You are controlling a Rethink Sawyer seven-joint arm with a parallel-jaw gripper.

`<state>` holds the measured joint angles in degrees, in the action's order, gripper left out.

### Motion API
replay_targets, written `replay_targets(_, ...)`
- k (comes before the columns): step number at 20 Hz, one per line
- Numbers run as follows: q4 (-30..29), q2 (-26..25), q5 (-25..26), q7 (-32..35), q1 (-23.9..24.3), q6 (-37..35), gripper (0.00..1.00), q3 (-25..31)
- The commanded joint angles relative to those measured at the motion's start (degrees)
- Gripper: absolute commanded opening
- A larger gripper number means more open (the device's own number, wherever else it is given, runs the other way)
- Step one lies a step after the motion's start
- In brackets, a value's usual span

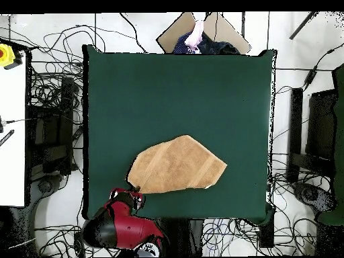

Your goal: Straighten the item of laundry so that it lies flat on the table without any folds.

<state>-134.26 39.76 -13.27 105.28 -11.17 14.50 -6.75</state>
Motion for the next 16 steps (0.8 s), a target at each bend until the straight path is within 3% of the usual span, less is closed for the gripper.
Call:
replay_targets(1,0.37,-0.27,-2.12,13.28,0.61,-2.75,0.00,3.21)
replay_targets(7,0.14,6.34,-2.68,11.31,-0.09,-10.98,0.00,0.93)
replay_targets(16,0.93,6.41,-2.65,12.28,-0.77,-11.84,0.00,1.43)
